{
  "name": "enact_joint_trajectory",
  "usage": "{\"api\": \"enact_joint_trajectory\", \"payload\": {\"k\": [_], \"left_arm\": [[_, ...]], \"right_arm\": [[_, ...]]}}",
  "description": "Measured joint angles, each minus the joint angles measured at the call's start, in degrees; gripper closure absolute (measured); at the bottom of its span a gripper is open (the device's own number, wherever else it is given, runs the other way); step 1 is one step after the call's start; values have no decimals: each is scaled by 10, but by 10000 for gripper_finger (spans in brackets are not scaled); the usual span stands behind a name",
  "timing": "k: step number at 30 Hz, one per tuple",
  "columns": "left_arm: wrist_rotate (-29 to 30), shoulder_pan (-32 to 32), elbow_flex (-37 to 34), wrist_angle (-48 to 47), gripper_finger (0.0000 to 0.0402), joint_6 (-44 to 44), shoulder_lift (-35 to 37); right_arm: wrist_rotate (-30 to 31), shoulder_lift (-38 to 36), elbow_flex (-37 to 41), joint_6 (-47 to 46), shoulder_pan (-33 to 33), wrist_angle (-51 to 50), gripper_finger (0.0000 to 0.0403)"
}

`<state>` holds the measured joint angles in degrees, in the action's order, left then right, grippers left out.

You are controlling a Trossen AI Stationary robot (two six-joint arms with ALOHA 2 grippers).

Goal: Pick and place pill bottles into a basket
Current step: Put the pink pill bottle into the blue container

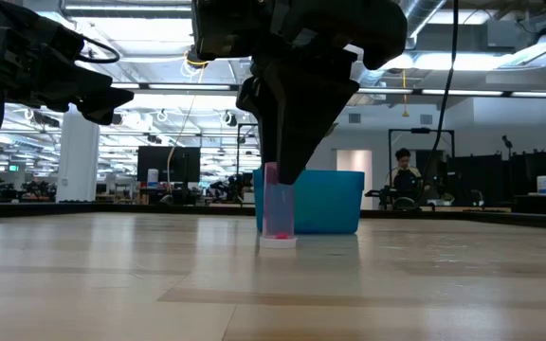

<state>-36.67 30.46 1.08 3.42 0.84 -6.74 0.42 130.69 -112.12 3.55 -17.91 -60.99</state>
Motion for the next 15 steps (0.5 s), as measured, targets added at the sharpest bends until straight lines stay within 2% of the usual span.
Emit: {"api": "enact_joint_trajectory", "payload": {"k": [15], "left_arm": [[0, 0, 0, 0, 189, 0, 0]], "right_arm": [[0, 0, 0, -1, 0, 0, 286]]}}
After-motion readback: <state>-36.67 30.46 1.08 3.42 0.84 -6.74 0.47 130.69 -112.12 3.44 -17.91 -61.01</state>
